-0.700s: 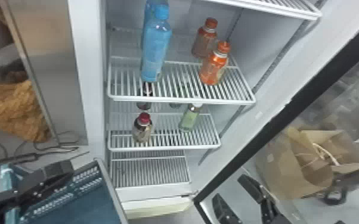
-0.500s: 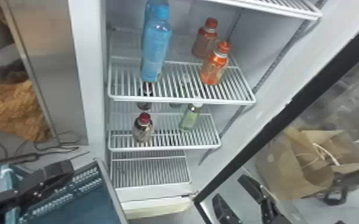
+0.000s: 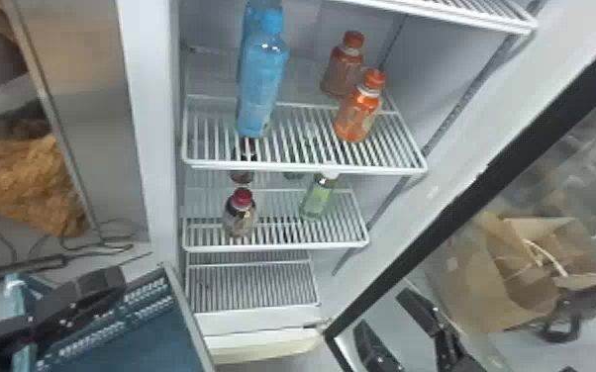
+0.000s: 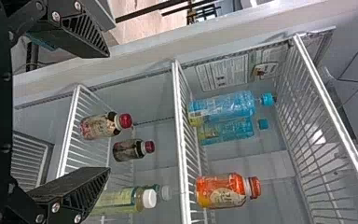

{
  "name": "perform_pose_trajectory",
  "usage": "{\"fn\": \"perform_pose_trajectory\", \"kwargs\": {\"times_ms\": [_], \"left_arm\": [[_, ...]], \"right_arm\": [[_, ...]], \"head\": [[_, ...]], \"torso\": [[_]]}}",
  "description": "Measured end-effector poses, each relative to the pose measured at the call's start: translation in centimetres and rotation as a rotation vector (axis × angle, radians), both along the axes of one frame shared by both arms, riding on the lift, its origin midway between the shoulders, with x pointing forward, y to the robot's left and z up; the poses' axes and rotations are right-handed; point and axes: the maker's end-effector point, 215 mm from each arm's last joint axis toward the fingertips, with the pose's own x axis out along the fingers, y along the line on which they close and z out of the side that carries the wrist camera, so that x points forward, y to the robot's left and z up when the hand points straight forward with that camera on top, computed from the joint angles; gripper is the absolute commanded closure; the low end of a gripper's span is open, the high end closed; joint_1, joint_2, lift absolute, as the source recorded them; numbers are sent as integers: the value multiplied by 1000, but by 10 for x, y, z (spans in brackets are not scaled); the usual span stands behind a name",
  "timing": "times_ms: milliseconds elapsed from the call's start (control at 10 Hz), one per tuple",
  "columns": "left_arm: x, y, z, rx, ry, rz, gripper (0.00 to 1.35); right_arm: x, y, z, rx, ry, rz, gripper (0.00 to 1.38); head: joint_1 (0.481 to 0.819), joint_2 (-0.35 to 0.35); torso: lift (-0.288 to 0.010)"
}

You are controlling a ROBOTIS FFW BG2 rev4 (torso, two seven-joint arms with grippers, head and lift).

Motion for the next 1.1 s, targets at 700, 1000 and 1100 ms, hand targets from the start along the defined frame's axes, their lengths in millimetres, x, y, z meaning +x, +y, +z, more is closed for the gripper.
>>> {"fn": "perform_pose_trajectory", "kwargs": {"times_ms": [700,1000,1100], "left_arm": [[1,1,1,-2,-3,6,1199],[2,0,1,-1,-6,4,1199],[3,0,2,1,-7,2,1199]], "right_arm": [[34,54,56,97,-117,95,177],[45,82,80,157,-152,144,176],[49,90,89,171,-167,158,173]], "head": [[695,-170],[695,-102],[695,-92]], "torso": [[-10],[-10],[-10]]}}
